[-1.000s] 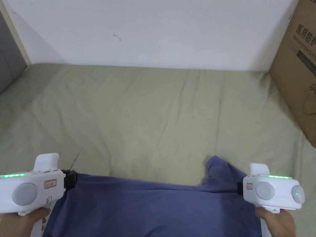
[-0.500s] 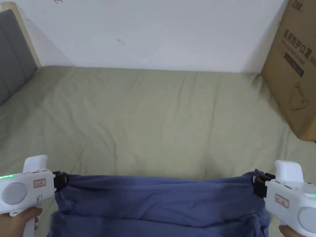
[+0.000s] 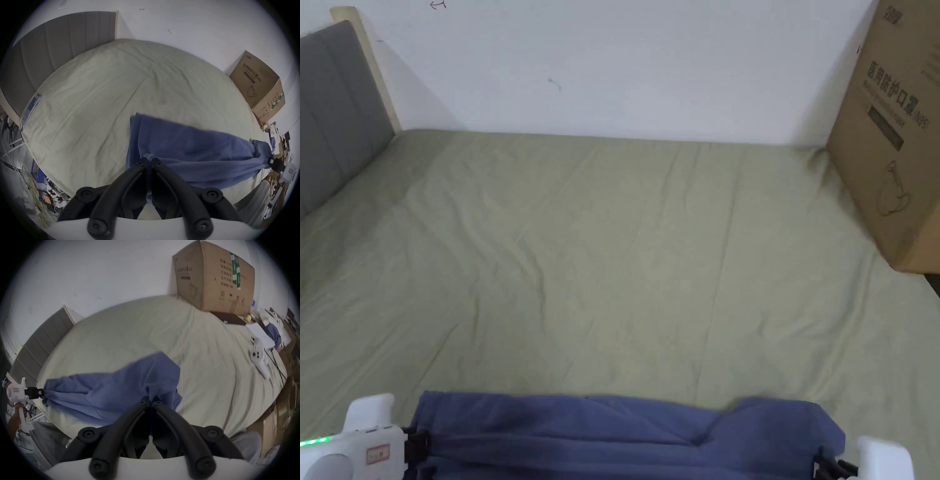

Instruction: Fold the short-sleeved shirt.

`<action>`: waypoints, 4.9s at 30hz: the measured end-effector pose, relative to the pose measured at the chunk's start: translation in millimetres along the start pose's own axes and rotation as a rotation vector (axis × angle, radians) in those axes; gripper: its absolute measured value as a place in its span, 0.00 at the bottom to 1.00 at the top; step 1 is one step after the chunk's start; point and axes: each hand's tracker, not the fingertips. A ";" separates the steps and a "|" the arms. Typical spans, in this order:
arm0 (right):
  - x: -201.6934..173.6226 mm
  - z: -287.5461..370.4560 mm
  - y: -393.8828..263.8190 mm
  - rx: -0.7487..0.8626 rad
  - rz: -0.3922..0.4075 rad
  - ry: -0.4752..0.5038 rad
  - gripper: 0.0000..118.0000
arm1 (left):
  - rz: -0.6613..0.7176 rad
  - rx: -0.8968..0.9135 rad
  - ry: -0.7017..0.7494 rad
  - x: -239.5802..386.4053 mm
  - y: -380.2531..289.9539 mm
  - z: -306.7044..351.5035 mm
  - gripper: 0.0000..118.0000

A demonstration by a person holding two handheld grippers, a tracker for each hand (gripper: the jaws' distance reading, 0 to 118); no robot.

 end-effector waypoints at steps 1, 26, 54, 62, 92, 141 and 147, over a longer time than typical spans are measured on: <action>-0.2 -5.3 -5.2 -0.022 -0.001 -0.017 0.00 | -0.004 -0.007 0.006 -0.4 -3.7 -2.3 0.03; -98.6 119.6 112.7 0.637 0.182 -0.068 0.86 | -0.287 0.701 -0.075 128.7 65.7 146.3 0.70; -128.8 100.6 112.4 0.655 0.214 -0.097 0.00 | 0.101 0.178 -0.327 0.3 90.9 79.7 0.00; -138.8 71.7 107.5 0.574 0.207 -0.086 0.00 | 0.181 -0.058 -0.292 -31.0 64.9 24.5 0.81; -114.4 68.2 110.4 0.550 0.171 -0.073 0.00 | 0.001 0.052 -0.159 -55.6 73.7 48.1 0.06; -80.1 97.8 95.5 0.588 0.156 -0.079 0.00 | -0.193 0.155 -0.198 176.8 44.6 39.4 0.79; -80.0 99.9 98.3 0.598 0.152 -0.074 0.00 | -0.176 0.222 -0.143 148.9 44.9 24.5 0.03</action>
